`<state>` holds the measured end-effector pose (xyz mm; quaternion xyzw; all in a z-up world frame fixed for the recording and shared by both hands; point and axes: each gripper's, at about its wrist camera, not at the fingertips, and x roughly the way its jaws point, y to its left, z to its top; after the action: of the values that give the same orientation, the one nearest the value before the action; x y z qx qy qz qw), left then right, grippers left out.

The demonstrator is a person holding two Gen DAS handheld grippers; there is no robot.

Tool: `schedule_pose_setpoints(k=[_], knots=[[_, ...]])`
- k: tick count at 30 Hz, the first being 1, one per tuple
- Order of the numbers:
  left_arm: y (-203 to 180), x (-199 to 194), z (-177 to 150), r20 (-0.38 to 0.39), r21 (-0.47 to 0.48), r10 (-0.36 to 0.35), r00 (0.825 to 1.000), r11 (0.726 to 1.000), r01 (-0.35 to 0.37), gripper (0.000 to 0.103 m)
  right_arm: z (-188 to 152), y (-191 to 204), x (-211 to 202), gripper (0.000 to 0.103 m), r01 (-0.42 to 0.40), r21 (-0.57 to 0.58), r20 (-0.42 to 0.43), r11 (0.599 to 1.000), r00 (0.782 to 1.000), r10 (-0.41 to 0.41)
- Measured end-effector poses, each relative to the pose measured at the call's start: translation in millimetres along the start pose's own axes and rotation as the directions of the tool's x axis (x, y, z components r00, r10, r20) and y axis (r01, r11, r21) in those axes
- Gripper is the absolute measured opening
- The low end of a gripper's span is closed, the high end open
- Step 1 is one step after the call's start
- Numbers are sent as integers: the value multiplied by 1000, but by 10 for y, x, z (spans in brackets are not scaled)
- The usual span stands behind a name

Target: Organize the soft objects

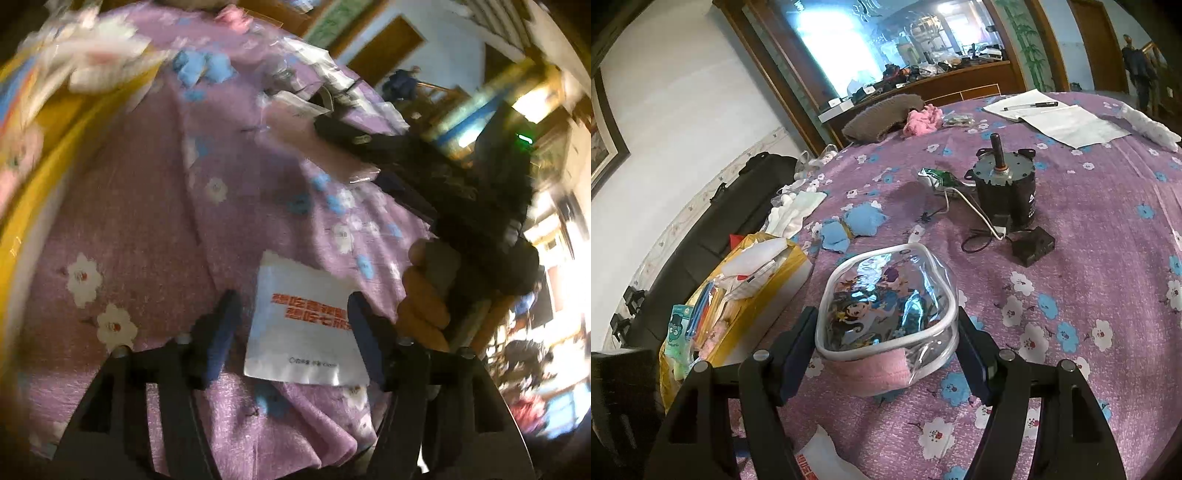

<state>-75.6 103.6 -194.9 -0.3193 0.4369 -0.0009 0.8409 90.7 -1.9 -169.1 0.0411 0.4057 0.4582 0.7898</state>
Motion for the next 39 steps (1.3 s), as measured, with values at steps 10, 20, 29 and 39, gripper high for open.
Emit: schedule_pose_setpoints(k=[10,20,29,39], knots=[[-171,20,-75,-4,77,81,997,994,-81,64,3,-60,-16,70,-2,32,13,999,1000,2],[-450,178,-166,10,256,230,973,940,-225,73,35,-219,-194,70,-10,116,94,993,996,-1],[-769,340,-425,71,395,354,933,849,-352,70,42,-344,-228,70,-44,188,99,981,995,25],[-704,164,-403,57,318,183,982,929,-191,3,45,-323,-223,70,-45,179,92,983,995,29]])
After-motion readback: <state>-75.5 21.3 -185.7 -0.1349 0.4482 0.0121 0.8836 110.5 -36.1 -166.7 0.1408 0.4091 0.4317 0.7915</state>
